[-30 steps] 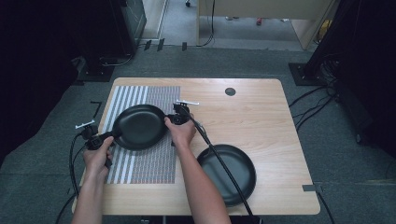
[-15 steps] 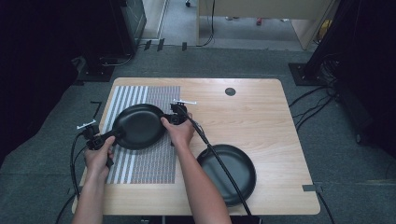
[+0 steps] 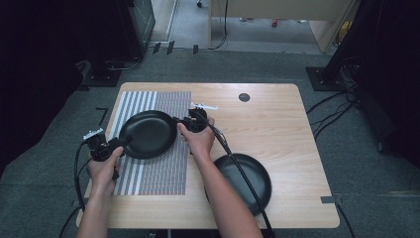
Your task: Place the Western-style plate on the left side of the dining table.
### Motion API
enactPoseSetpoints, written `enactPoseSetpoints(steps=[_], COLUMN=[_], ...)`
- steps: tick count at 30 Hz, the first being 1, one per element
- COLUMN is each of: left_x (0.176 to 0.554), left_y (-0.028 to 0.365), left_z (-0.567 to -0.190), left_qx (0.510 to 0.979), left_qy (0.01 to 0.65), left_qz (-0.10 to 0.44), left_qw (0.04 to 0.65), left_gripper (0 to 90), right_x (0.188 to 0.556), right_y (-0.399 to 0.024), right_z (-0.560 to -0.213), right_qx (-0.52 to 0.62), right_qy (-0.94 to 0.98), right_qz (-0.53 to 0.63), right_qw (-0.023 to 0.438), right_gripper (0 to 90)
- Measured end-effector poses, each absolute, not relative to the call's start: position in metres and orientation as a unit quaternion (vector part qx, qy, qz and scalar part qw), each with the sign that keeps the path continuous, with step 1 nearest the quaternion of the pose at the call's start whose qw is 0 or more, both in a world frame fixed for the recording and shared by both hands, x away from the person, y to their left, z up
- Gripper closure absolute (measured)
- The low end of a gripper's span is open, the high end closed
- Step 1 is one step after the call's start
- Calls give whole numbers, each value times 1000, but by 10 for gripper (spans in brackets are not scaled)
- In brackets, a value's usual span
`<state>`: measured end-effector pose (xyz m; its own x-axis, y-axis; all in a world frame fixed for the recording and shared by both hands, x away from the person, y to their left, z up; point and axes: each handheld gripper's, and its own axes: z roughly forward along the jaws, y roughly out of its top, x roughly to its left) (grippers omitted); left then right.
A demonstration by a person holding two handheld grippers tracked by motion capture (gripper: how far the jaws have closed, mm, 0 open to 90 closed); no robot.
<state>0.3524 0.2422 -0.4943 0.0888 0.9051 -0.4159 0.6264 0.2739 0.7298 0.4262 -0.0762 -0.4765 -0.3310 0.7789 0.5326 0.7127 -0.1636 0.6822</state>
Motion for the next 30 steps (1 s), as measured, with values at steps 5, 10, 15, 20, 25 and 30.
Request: enactPoseSetpoints(steps=[5, 10, 15, 20, 25, 30], left_x=[341, 327, 313, 298, 286, 274], left_y=[239, 239, 237, 229, 216, 203], left_z=[-484, -478, -468, -458, -453, -448], left_qx=[589, 595, 601, 611, 627, 638], left_qy=[643, 638, 630, 621, 610, 600], left_qz=[159, 155, 152, 155, 155, 156], left_qw=[463, 465, 468, 466, 459, 457], left_gripper=[263, 227, 179, 154, 135, 115], right_x=[414, 398, 385, 373, 362, 350], right_y=[-89, -100, -109, -119, -130, -146], right_z=[-463, -449, -442, -438, -433, -430], right_qx=[563, 529, 522, 520, 519, 517], right_qy=[659, 684, 693, 697, 697, 695], right_qz=[497, 500, 493, 489, 488, 491], right_qw=[36, 50, 61, 73, 86, 91], right_gripper=[367, 295, 283, 271, 263, 260])
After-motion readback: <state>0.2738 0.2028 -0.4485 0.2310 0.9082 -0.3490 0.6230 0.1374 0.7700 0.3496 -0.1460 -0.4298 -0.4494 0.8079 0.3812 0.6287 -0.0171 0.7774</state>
